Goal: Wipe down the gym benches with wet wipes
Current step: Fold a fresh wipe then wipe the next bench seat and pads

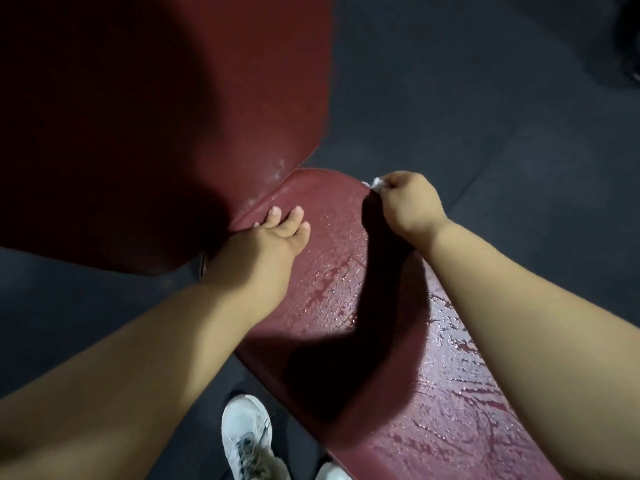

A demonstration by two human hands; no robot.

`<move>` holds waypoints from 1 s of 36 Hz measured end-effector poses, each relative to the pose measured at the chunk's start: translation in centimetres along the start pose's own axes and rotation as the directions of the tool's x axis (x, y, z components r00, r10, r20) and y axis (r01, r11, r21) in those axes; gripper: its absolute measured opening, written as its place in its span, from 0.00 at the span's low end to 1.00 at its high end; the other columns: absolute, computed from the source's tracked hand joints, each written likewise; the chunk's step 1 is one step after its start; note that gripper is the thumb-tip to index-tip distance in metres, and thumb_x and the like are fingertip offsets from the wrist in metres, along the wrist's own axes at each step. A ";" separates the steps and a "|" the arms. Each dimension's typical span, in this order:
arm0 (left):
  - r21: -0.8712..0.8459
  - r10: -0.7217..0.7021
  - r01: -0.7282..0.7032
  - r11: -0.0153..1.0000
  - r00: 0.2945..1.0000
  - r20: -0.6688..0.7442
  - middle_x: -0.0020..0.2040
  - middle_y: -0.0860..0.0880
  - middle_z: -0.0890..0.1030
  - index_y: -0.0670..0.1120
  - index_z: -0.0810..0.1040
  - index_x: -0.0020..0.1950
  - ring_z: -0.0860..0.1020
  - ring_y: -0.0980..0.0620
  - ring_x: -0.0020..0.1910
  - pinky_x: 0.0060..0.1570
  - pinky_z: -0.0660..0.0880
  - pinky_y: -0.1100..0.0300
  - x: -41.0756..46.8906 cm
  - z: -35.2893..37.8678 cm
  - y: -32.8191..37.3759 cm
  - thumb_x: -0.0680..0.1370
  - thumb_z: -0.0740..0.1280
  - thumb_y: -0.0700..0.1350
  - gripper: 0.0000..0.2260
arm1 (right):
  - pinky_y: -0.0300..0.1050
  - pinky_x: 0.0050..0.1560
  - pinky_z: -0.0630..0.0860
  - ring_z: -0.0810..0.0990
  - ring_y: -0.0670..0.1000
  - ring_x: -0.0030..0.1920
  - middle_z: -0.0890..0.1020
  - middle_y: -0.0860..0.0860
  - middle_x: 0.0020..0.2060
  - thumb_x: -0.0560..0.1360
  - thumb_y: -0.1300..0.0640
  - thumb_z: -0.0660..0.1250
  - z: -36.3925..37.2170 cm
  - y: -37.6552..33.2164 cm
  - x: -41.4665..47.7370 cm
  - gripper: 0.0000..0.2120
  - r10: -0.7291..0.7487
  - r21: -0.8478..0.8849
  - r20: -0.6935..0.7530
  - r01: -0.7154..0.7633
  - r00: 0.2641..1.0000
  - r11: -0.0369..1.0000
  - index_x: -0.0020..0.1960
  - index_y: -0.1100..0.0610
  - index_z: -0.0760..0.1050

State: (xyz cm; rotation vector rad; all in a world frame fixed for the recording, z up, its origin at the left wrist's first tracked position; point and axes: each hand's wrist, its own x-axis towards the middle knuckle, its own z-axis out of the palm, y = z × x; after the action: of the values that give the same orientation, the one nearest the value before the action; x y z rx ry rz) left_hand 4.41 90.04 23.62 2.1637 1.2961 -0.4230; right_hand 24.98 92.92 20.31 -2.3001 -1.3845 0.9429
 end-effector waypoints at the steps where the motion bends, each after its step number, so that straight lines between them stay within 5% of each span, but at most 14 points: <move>1: -0.003 0.002 -0.002 1.000 1.000 -0.002 0.77 0.54 0.39 0.51 0.47 0.77 0.40 0.53 0.76 0.73 0.43 0.62 0.1 0.2 0.0 0.72 0.53 0.26 0.38 | 0.32 0.36 0.60 0.72 0.50 0.43 0.76 0.50 0.39 0.80 0.54 0.61 0.2 -0.7 0.6 0.09 -0.016 -0.013 0.016 0.017 1.000 1.000 0.41 0.55 0.74; 5: 0.029 -0.016 0.016 0.999 1.000 0.005 0.77 0.54 0.37 0.51 0.42 0.77 0.39 0.51 0.76 0.73 0.41 0.61 0.3 0.8 0.3 0.73 0.54 0.28 0.38 | 0.34 0.38 0.62 0.74 0.50 0.45 0.78 0.50 0.42 0.78 0.53 0.63 1.7 -4.4 2.1 0.09 -0.124 -0.011 0.070 0.125 0.990 0.992 0.47 0.57 0.78; 9: 0.005 -0.010 0.010 1.000 1.000 0.008 0.76 0.54 0.36 0.51 0.42 0.77 0.37 0.52 0.75 0.72 0.40 0.63 0.5 0.7 -0.1 0.72 0.54 0.27 0.39 | 0.35 0.37 0.67 0.77 0.46 0.42 0.80 0.44 0.38 0.74 0.57 0.66 2.7 -7.3 2.4 0.04 -0.210 -0.006 0.114 0.212 0.971 0.977 0.43 0.50 0.79; 14: -0.035 -0.005 0.003 0.999 0.999 -0.038 0.77 0.54 0.38 0.51 0.44 0.77 0.38 0.53 0.75 0.73 0.40 0.63 -0.1 0.8 -0.1 0.72 0.54 0.26 0.39 | 0.39 0.43 0.69 0.80 0.52 0.49 0.82 0.50 0.43 0.77 0.57 0.63 2.4 -6.2 1.7 0.05 -0.253 -0.008 0.014 0.253 0.967 0.967 0.43 0.52 0.76; 20: -0.045 -0.048 0.046 0.998 0.998 -0.036 0.77 0.56 0.45 0.51 0.53 0.77 0.46 0.55 0.76 0.73 0.54 0.59 -2.4 -0.3 0.7 0.73 0.54 0.27 0.36 | 0.40 0.44 0.68 0.78 0.54 0.51 0.82 0.53 0.49 0.77 0.58 0.62 0.1 -5.8 -0.8 0.07 -0.329 -0.128 -0.002 0.326 0.944 0.937 0.49 0.57 0.78; 23: -0.065 -0.076 0.073 0.995 0.996 -0.054 0.77 0.52 0.56 0.50 0.61 0.75 0.57 0.53 0.75 0.72 0.60 0.57 -4.4 -0.9 1.0 0.73 0.54 0.28 0.32 | 0.38 0.42 0.65 0.78 0.57 0.53 0.82 0.56 0.51 0.76 0.62 0.60 -0.6 -5.7 -2.5 0.10 -0.309 -0.189 0.014 0.306 0.951 0.933 0.52 0.55 0.78; 26: -0.059 -0.112 0.106 0.993 0.988 -0.104 0.70 0.50 0.69 0.50 0.69 0.70 0.70 0.49 0.67 0.64 0.70 0.54 -6.2 -2.3 1.2 0.73 0.55 0.30 0.29 | 0.39 0.41 0.66 0.78 0.57 0.48 0.81 0.56 0.47 0.77 0.58 0.62 -1.7 -6.4 -4.2 0.09 -0.249 -0.116 0.017 0.249 0.968 0.962 0.52 0.59 0.78; 29: -0.124 -0.164 0.145 0.982 0.973 -0.162 0.66 0.53 0.73 0.54 0.70 0.69 0.75 0.49 0.62 0.60 0.73 0.54 -7.8 -4.5 1.3 0.76 0.55 0.32 0.26 | 0.45 0.42 0.75 0.79 0.56 0.40 0.78 0.52 0.35 0.77 0.56 0.63 -2.8 -7.6 -5.7 0.08 -0.202 0.052 0.006 0.202 0.979 0.978 0.42 0.59 0.77; 32: -0.244 -0.233 0.175 0.954 0.945 -0.230 0.64 0.58 0.73 0.58 0.72 0.66 0.74 0.54 0.60 0.57 0.68 0.67 -10.1 -7.0 1.3 0.80 0.57 0.40 0.19 | 0.56 0.45 0.80 0.81 0.56 0.40 0.78 0.47 0.32 0.77 0.59 0.61 -4.2 -9.4 -7.2 0.12 -0.195 0.210 -0.041 0.199 0.980 0.957 0.35 0.54 0.73; 34: -0.291 -0.237 0.145 0.946 0.920 -0.312 0.59 0.60 0.75 0.58 0.74 0.63 0.74 0.58 0.55 0.50 0.67 0.69 -12.0 -8.6 1.3 0.80 0.59 0.43 0.15 | 0.49 0.46 0.80 0.81 0.50 0.40 0.80 0.45 0.35 0.77 0.61 0.62 -5.7 -11.3 -8.2 0.10 -0.191 0.327 -0.091 0.211 0.977 0.921 0.38 0.53 0.75; 36: -0.341 -0.261 0.123 0.932 0.881 -0.396 0.55 0.59 0.76 0.57 0.76 0.62 0.75 0.58 0.53 0.51 0.71 0.65 -13.8 -9.9 1.3 0.79 0.61 0.47 0.12 | 0.30 0.41 0.75 0.78 0.40 0.38 0.78 0.41 0.37 0.77 0.63 0.61 -7.4 -13.5 -9.4 0.09 -0.236 0.335 -0.195 0.291 0.952 0.896 0.43 0.52 0.75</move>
State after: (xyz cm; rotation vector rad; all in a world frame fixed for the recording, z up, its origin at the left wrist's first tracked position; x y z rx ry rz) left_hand -1.28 86.10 39.24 1.9271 1.7034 0.2021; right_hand 17.82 91.98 36.86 -1.8180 -1.2942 0.8369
